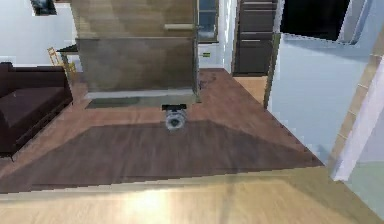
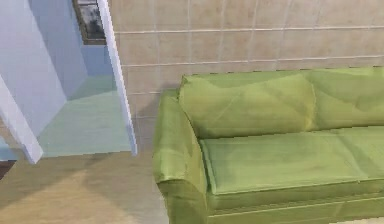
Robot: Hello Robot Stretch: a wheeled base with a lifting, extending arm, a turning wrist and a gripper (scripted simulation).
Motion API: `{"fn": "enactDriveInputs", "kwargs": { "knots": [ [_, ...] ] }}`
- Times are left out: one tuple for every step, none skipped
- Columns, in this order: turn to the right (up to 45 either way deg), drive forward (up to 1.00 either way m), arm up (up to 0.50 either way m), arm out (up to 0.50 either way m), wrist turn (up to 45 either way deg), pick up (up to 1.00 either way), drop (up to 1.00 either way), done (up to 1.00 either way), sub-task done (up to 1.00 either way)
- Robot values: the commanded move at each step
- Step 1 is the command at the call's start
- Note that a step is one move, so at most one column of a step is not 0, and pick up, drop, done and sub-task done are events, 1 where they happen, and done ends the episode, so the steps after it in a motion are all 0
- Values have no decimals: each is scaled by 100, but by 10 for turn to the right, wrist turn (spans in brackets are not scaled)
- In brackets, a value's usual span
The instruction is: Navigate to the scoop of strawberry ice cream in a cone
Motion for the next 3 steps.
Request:
{"fn": "enactDriveInputs", "kwargs": {
  "knots": [
    [0, 30, 0, 0, 0, 0, 0, 0, 0],
    [450, 0, 0, 0, 0, 0, 0, 0, 0],
    [180, 0, 0, 0, 0, 0, 0, 0, 0]
  ]
}}
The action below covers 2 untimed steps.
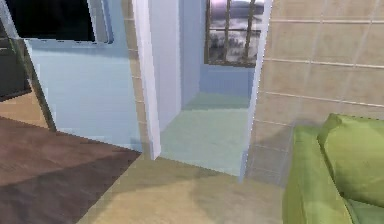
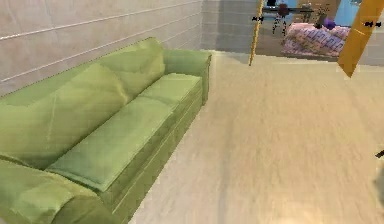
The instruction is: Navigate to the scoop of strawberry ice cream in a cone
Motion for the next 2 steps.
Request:
{"fn": "enactDriveInputs", "kwargs": {
  "knots": [
    [0, 25, 0, 0, 0, 0, 0, 0, 0],
    [-90, 0, 0, 0, 0, 0, 0, 0, 0]
  ]
}}
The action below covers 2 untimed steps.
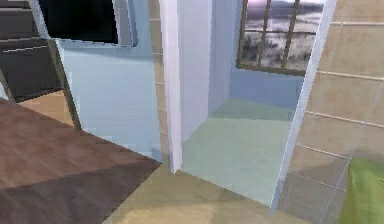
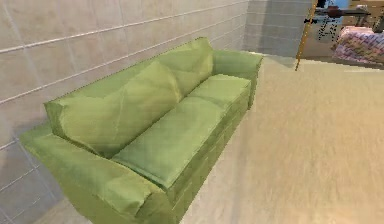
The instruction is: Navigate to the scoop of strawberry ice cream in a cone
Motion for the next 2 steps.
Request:
{"fn": "enactDriveInputs", "kwargs": {
  "knots": [
    [0, 100, 0, 0, 0, 0, 0, 0, 0],
    [-30, 0, 0, 0, 0, 0, 0, 0, 0]
  ]
}}
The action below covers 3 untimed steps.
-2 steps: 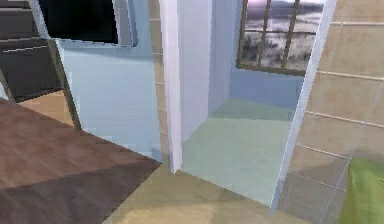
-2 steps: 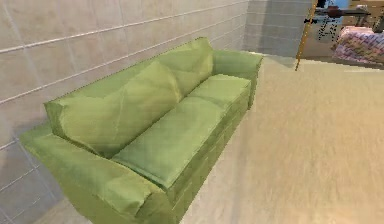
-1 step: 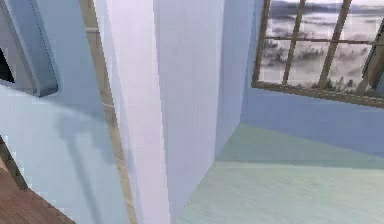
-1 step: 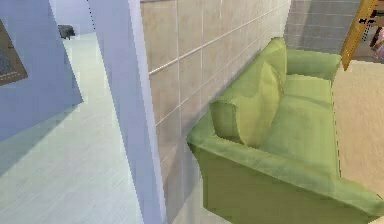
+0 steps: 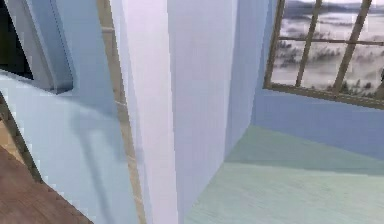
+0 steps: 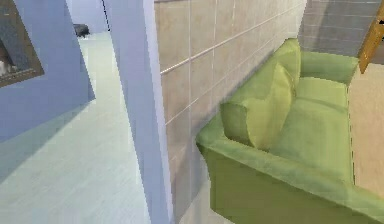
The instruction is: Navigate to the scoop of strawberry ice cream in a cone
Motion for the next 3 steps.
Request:
{"fn": "enactDriveInputs", "kwargs": {
  "knots": [
    [0, 20, 0, 0, 0, 0, 0, 0, 0],
    [450, 0, 0, 0, 0, 0, 0, 0, 0],
    [90, 0, 0, 0, 0, 0, 0, 0, 0]
  ]
}}
